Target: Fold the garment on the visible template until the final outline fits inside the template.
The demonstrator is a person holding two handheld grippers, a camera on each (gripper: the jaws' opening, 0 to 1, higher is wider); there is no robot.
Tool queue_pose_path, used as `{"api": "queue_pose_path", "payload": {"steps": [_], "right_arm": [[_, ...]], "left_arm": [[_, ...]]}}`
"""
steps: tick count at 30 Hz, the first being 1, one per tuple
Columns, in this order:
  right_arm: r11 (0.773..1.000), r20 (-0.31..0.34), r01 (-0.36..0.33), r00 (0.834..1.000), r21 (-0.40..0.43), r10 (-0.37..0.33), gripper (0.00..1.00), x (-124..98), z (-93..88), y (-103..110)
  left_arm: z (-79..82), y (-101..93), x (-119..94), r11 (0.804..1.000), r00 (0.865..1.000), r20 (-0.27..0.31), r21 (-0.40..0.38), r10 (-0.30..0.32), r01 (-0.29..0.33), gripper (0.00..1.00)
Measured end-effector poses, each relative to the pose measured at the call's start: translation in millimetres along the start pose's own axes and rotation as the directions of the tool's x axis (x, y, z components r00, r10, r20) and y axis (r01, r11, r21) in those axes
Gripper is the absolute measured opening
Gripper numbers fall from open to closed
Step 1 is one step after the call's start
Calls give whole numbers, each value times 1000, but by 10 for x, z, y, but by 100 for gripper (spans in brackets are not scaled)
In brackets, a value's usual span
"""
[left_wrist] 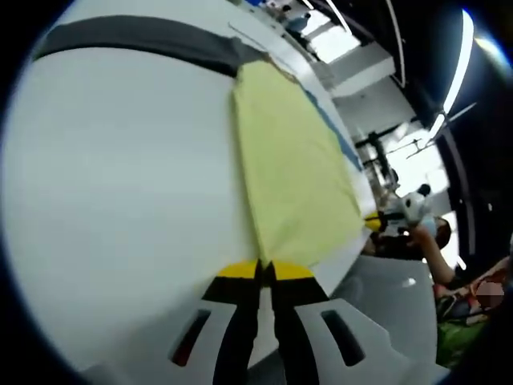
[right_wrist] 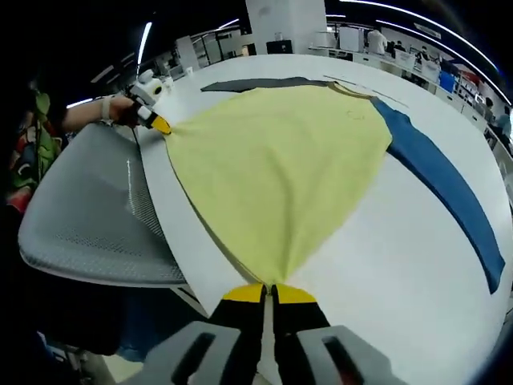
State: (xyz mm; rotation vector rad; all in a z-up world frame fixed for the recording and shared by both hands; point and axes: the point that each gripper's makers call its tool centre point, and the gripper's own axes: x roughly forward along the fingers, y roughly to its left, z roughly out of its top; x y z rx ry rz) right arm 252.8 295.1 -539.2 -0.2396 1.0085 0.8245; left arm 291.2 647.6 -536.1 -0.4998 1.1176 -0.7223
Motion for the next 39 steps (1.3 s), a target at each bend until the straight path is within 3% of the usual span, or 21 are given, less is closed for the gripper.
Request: {"api": "queue_pose_path", "payload": {"steps": [5, 9, 13, 15, 17, 19, 22, 24, 25, 26, 27, 28, 29, 33, 36, 39], "right_arm": [[1000, 21, -14, 1000, 22, 13, 4, -6, 1, 34], [994, 52, -52, 998, 100, 47, 16, -30, 17, 107], [993, 74, -40, 997, 110, 32, 24, -92, 0, 89], [987, 135, -34, 991, 154, 13, 26, -150, 75, 46], [979, 204, -30, 979, 201, -12, 30, -217, 151, -31], [968, 273, -42, 962, 247, -28, 36, -281, 240, -86], [945, 373, -65, 926, 321, -63, 48, -377, 372, -188], [931, 411, -63, 907, 359, -97, 53, -437, 412, -281], [920, 433, -62, 893, 387, -123, 56, -473, 436, -348], [917, 438, -55, 889, 395, -136, 59, -486, 439, -380], [907, 467, -27, 863, 419, -191, 63, -551, 471, -513], [905, 471, -25, 860, 424, -197, 66, -564, 472, -532], [891, 474, 0, 846, 455, -243, 68, -612, 469, -638], [870, 485, 92, 799, 485, -355, 92, -747, 479, -918], [856, 462, 149, 789, 496, -405, 100, -805, 437, -1084], [838, 443, 164, 787, 520, -430, 100, -847, 403, -1246]], "left_arm": [[4, -35, -11, 1000, 1000, 10, 13, -21, 21, 5], [27, -75, -42, 999, 999, 30, 28, -39, 38, 16], [118, -84, -96, 998, 996, 80, 33, -49, 46, 26], [244, -113, -134, 995, 987, 149, 93, -54, 40, 31], [410, -135, -182, 982, 973, 226, 189, -43, -1, 44], [521, -160, -212, 966, 963, 268, 257, -34, -37, 53], [674, -228, -245, 933, 943, 328, 352, -46, -77, 66], [741, -269, -266, 900, 935, 353, 421, -44, -117, 76], [777, -312, -278, 868, 929, 367, 476, -49, -142, 81], [804, -341, -283, 851, 925, 376, 503, -57, -153, 85], [822, -364, -289, 841, 921, 386, 516, -55, -166, 88], [819, -372, -285, 845, 921, 386, 508, -52, -165, 91], [811, -363, -272, 853, 924, 380, 495, -44, -163, 95], [836, -303, -303, 836, 919, 393, 509, -14, -204, 99], [855, -279, -344, 852, 917, 398, 483, -10, -200, 99], [838, -247, -365, 846, 922, 388, 488, 11, -216, 99]]}}
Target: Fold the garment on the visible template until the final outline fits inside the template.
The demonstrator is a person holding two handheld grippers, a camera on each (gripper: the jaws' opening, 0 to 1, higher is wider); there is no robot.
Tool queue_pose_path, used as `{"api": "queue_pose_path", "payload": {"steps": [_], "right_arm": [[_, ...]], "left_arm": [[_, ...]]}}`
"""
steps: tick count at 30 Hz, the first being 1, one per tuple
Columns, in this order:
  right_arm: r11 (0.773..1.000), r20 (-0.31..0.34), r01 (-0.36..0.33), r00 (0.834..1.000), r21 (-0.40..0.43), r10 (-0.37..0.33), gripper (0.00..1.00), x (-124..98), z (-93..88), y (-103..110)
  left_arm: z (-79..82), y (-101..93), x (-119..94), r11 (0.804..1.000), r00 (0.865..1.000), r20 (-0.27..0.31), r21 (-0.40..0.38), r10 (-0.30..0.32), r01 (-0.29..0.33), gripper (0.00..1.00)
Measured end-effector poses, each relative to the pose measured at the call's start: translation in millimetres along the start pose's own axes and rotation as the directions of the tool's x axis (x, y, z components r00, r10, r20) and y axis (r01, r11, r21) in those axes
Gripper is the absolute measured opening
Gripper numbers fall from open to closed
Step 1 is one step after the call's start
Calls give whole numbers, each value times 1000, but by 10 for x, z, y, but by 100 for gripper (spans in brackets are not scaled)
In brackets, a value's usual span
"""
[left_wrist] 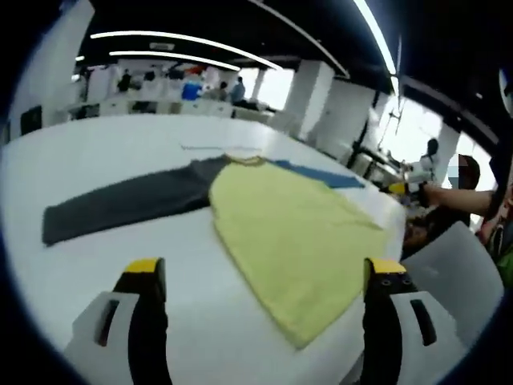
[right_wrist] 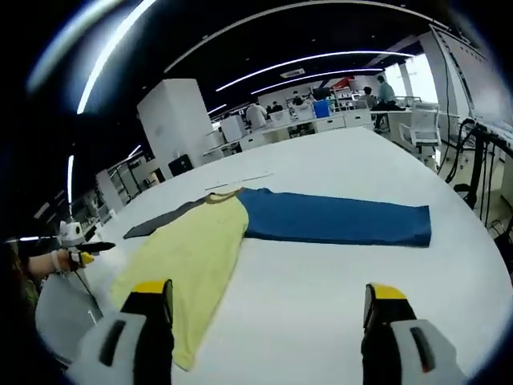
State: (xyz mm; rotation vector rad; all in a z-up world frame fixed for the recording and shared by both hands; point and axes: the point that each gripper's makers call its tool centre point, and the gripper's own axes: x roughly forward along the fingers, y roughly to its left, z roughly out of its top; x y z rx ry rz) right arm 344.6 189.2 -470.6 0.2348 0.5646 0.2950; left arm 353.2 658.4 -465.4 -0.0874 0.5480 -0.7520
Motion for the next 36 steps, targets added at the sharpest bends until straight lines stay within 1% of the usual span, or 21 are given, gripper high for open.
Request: {"api": "queue_pose_path", "payload": {"steps": [5, 7, 9, 10, 11, 12, 13, 15, 17, 18, 20, 21, 22, 23, 24, 25, 28, 29, 32, 35, 36], "right_arm": [[996, 9, 82, 997, -19, -82, 100, 0, 115, -284], [989, 32, 148, 989, -15, -147, 99, -3, 222, -498], [978, 69, 208, 975, 24, -209, 96, 20, 307, -744], [968, 60, 242, 968, 62, -245, 93, 30, 289, -870], [949, 42, 300, 951, 102, -305, 88, 36, 264, -1049], [940, 57, 323, 942, 108, -330, 85, 45, 290, -1137], [927, 73, 353, 929, 123, -363, 82, 48, 318, -1231], [883, 70, 430, 891, 188, -448, 77, 46, 341, -1469], [871, 73, 450, 879, 198, -471, 69, 65, 353, -1550], [851, 56, 458, 872, 256, -486, 63, 100, 324, -1600], [838, 48, 445, 875, 316, -482, 51, 149, 307, -1605], [829, 46, 443, 873, 341, -485, 48, 168, 295, -1611], [809, 35, 458, 863, 369, -504, 46, 173, 262, -1643], [799, 30, 464, 858, 383, -513, 44, 176, 246, -1650], [803, 28, 465, 859, 373, -510, 42, 188, 232, -1648], [806, 47, 473, 852, 356, -521, 39, 180, 256, -1656], [792, 37, 473, 850, 387, -526, 30, 189, 262, -1684], [789, 38, 462, 853, 406, -520, 26, 207, 263, -1670], [787, 40, 460, 854, 412, -519, 20, 219, 267, -1672], [785, 33, 458, 855, 416, -517, 9, 223, 261, -1671], [778, 28, 473, 848, 413, -530, 7, 205, 251, -1697]], "left_arm": [[5, 46, -60, 1000, 1000, 4, -3, 25, -25, 99], [7, 66, -87, 999, 999, 14, 2, 37, -37, 99], [-9, 101, -95, 999, 999, 19, -1, 46, -46, 99], [-22, 125, -97, 998, 999, 12, -36, 46, -46, 99], [0, 137, -108, 998, 998, 23, -39, 54, -53, 99], [61, 133, -130, 998, 997, 56, -20, 60, -59, 99], [71, 125, -142, 998, 996, 57, -13, 62, -62, 99], [80, 137, -153, 997, 996, 62, -25, 71, -70, 99], [115, 140, -163, 997, 994, 81, -29, 75, -72, 99], [129, 147, -165, 997, 993, 88, -29, 78, -76, 99], [160, 154, -168, 996, 991, 106, -41, 80, -76, 99], [166, 156, -168, 996, 991, 109, -46, 79, -74, 98], [172, 159, -167, 996, 990, 114, -51, 79, -74, 98], [168, 174, -168, 995, 990, 113, -54, 83, -78, 98], [159, 182, -171, 995, 990, 110, -56, 87, -81, 98], [148, 190, -176, 995, 990, 107, -57, 90, -85, 97], [130, 214, -186, 994, 990, 102, -60, 97, -92, 97], [125, 221, -188, 993, 990, 101, -64, 100, -94, 97], [113, 235, -190, 993, 990, 97, -65, 104, -98, 96], [106, 233, -187, 993, 990, 94, -68, 104, -98, 95], [103, 233, -186, 993, 990, 93, -68, 104, -98, 95]]}}
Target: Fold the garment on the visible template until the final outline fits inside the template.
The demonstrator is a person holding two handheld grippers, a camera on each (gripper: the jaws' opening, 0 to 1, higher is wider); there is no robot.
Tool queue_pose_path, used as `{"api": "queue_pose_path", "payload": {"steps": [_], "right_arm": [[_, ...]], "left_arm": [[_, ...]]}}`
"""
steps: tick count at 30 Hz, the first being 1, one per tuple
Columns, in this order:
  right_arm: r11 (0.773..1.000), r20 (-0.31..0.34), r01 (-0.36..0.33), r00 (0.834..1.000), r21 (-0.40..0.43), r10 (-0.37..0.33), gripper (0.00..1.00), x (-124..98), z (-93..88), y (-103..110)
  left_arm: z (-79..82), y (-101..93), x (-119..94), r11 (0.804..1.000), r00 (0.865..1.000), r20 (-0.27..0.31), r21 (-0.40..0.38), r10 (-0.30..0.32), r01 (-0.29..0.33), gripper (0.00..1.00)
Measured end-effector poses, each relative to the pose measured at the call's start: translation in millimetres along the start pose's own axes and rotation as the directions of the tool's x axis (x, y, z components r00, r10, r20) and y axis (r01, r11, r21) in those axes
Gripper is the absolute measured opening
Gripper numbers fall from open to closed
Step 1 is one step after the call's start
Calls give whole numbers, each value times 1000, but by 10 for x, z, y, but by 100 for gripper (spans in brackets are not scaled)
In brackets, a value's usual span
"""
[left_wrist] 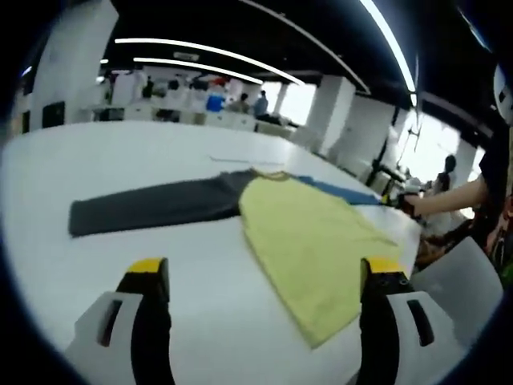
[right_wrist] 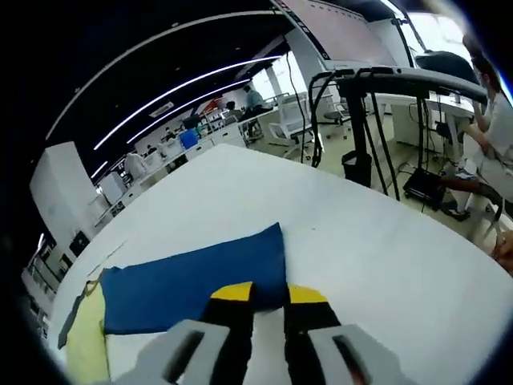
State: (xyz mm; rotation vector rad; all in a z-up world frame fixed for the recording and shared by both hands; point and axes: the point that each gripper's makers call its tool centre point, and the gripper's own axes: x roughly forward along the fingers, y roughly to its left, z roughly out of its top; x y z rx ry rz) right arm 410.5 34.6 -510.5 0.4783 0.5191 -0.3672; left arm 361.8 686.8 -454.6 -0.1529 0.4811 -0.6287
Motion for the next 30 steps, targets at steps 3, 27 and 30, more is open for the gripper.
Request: {"api": "queue_pose_path", "payload": {"steps": [3, 27, 30], "right_arm": [[1000, -3, 19, 1000, 7, -19, 0, -30, 14, -40], [907, -39, -369, 929, -201, 369, 0, 41, 205, 1654], [877, -65, -426, 904, -222, 422, 0, 117, 130, 1910]], "left_arm": [[-1, -2, 2, 1000, 1000, 1, -1, -2, 2, 95], [155, -49, -24, 1000, 998, 58, -4, -29, 29, 91], [184, -59, -34, 999, 997, 71, -2, -33, 33, 90]]}}
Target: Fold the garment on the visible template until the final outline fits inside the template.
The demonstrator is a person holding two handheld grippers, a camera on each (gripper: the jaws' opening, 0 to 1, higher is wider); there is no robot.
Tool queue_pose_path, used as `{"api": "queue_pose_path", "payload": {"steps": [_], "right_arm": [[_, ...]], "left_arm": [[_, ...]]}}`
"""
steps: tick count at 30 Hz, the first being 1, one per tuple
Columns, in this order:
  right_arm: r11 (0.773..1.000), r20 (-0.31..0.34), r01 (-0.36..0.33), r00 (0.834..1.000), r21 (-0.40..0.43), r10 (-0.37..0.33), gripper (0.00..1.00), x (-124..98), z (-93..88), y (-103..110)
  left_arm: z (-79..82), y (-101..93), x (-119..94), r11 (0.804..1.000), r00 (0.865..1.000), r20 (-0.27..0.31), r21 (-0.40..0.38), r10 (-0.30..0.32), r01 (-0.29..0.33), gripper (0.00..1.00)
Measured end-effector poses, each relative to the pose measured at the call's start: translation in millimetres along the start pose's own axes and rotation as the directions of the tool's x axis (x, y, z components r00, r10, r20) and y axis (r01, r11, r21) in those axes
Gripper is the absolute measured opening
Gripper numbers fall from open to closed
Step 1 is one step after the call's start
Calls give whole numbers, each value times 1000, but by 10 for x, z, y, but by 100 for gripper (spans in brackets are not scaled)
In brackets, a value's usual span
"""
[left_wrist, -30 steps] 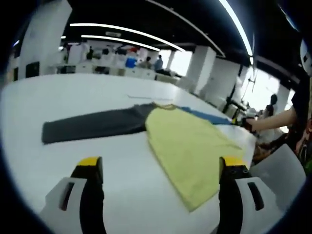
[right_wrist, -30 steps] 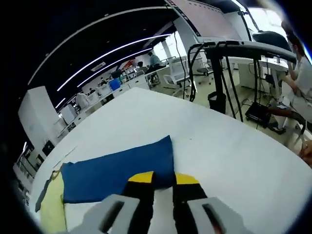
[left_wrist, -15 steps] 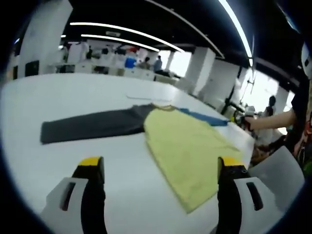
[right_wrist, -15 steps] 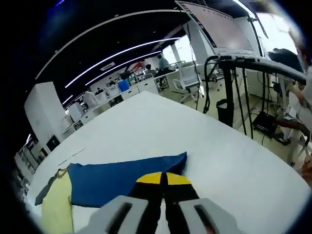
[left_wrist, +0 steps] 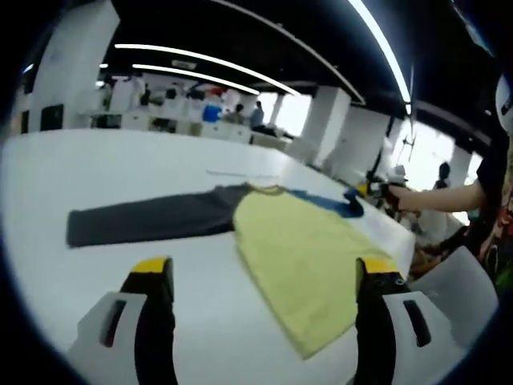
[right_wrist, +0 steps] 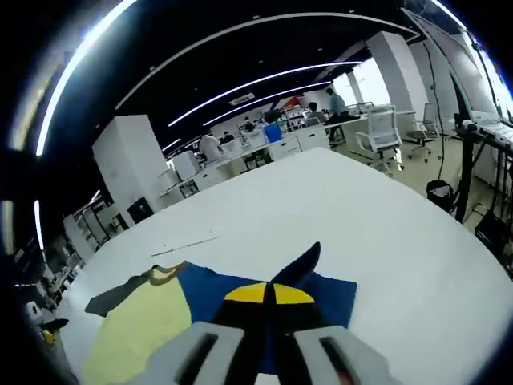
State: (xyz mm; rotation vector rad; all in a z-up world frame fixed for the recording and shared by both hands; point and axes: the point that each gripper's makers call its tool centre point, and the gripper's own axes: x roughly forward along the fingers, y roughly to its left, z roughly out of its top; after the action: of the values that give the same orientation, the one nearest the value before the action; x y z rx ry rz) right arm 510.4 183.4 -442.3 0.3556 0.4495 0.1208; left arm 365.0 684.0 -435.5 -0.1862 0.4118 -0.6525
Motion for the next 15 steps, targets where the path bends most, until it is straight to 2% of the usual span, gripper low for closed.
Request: {"api": "queue_pose_path", "payload": {"steps": [4, 7, 15], "right_arm": [[998, -15, -68, 998, -14, 68, 0, 203, -19, 278], [991, -36, -123, 992, -61, 121, 0, 319, -51, 513], [975, -33, -212, 977, -60, 211, 0, 458, -44, 959]], "left_arm": [[31, -2, -3, 1000, 1000, 12, -1, -2, 2, 90], [37, -4, -5, 1000, 1000, 14, 2, -4, 4, 90], [79, -17, -20, 1000, 1000, 29, 7, -9, 9, 90]]}}
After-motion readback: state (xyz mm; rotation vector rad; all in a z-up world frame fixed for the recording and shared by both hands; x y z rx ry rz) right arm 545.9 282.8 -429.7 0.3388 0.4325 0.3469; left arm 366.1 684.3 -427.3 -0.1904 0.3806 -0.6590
